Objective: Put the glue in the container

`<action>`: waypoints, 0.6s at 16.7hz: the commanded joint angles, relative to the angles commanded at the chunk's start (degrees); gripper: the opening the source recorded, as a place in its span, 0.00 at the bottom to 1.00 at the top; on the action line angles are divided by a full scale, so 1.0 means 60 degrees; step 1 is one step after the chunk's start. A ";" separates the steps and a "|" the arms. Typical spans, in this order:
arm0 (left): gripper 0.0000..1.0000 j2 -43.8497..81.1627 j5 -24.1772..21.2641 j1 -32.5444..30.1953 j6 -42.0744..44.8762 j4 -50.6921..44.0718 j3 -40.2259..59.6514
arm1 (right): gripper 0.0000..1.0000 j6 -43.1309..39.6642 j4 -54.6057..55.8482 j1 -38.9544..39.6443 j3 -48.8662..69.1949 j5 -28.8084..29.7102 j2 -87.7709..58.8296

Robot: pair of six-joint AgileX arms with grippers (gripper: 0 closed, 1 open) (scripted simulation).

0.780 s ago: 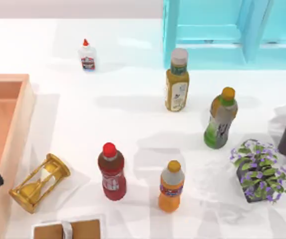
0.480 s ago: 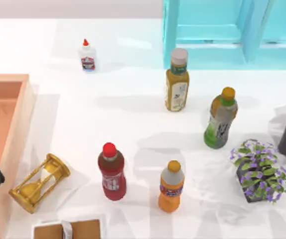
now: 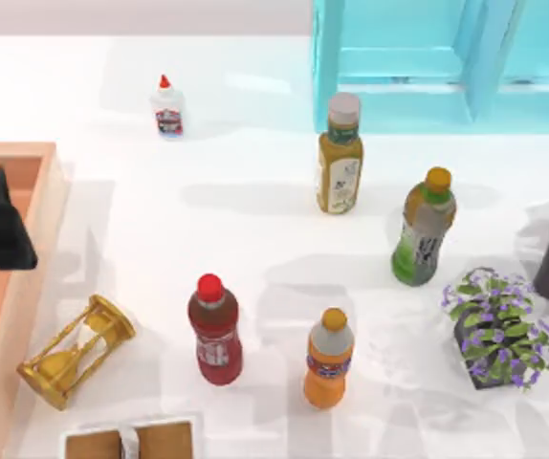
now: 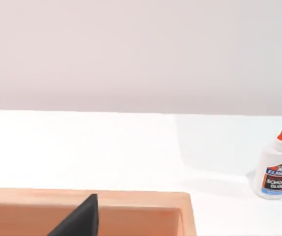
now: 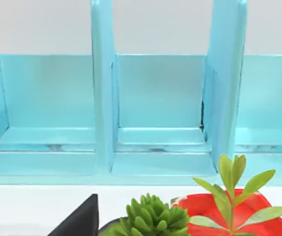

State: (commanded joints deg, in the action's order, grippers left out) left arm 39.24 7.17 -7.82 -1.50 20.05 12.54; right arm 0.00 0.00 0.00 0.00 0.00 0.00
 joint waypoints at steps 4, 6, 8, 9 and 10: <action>1.00 0.4687 0.0657 -0.0852 -0.0131 0.2379 0.1670 | 1.00 0.0000 0.0000 0.0000 0.0000 0.0000 0.0000; 1.00 0.7058 0.0977 -0.1321 -0.0195 0.3629 0.2585 | 1.00 0.0000 0.0000 0.0000 0.0000 0.0000 0.0000; 1.00 0.9293 0.1282 -0.1771 -0.0262 0.4841 0.3485 | 1.00 0.0000 0.0000 0.0000 0.0000 0.0000 0.0000; 1.00 1.0321 0.1428 -0.1977 -0.0297 0.5414 0.3911 | 1.00 0.0000 0.0000 0.0000 0.0000 0.0000 0.0000; 1.00 1.1271 0.1568 -0.2164 -0.0331 0.5954 0.4310 | 1.00 0.0000 0.0000 0.0000 0.0000 0.0000 0.0000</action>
State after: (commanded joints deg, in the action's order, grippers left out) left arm 106.87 16.58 -20.81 -3.49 55.77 38.40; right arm 0.00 0.00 0.00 0.00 0.00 0.00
